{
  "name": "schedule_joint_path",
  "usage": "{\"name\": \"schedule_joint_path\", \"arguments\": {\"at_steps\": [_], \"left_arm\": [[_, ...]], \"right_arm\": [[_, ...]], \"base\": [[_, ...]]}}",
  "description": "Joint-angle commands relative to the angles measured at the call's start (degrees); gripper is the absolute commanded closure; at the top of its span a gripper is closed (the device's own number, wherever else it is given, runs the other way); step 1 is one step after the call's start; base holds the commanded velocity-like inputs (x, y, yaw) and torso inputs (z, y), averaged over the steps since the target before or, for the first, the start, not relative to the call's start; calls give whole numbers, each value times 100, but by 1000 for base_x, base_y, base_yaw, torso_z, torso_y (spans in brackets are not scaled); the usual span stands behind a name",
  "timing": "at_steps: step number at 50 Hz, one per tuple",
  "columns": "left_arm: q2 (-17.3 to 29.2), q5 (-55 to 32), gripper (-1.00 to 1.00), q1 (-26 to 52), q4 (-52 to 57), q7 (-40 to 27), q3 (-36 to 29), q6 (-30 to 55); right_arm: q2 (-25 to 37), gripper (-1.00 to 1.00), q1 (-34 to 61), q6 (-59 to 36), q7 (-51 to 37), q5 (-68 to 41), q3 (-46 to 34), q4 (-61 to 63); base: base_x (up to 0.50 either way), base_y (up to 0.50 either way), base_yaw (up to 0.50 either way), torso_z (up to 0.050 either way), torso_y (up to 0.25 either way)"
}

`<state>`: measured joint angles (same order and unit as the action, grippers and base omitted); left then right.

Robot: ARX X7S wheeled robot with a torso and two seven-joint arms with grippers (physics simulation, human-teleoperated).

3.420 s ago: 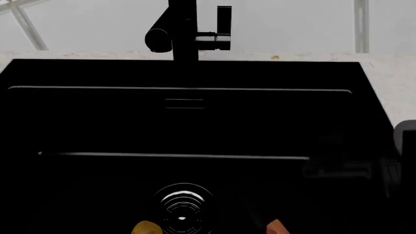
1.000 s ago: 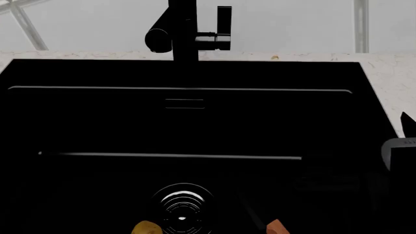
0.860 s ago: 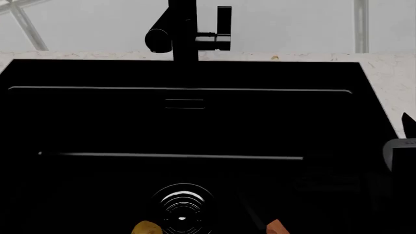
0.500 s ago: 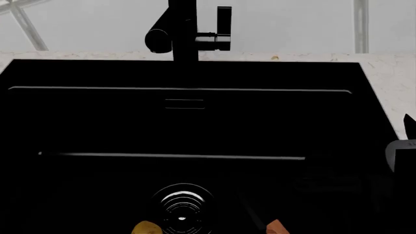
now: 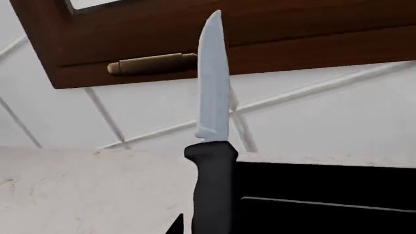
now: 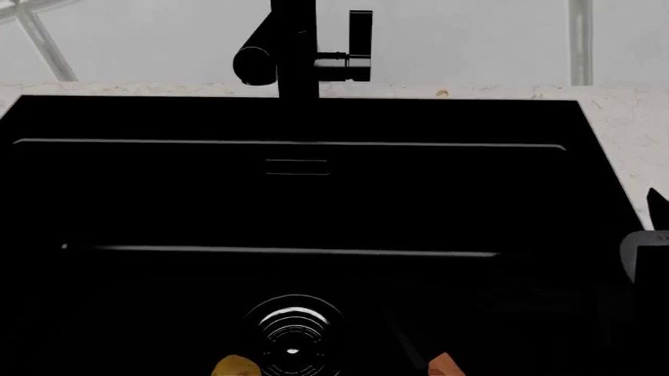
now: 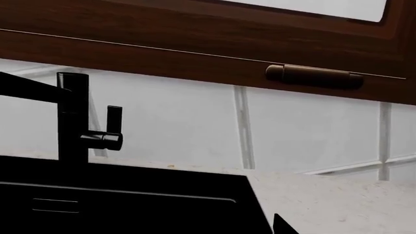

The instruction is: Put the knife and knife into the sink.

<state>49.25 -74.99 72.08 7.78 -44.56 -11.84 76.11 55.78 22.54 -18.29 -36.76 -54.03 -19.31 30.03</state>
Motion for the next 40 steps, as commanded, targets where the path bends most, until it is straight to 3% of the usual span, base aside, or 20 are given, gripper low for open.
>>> {"name": "schedule_joint_path", "arguments": {"at_steps": [1,10,29,40], "left_arm": [[-816,-501,100,257,271,208,-484,150],[-1229,-370,100,23,-230,853,-1094,192],[-1085,-42,100,-540,-529,1437,-2301,700],[-1228,666,100,-942,-1211,2279,-3042,128]], "right_arm": [[-36,-100,-19,35,27,24,-3,-29],[-14,-100,-99,106,41,27,42,-38],[-60,-100,-154,192,98,68,59,-108],[-109,-100,-140,192,143,87,26,-144]], "base": [[0,0,0,0,0],[0,0,0,0,0],[0,0,0,0,0],[0,0,0,0,0]]}}
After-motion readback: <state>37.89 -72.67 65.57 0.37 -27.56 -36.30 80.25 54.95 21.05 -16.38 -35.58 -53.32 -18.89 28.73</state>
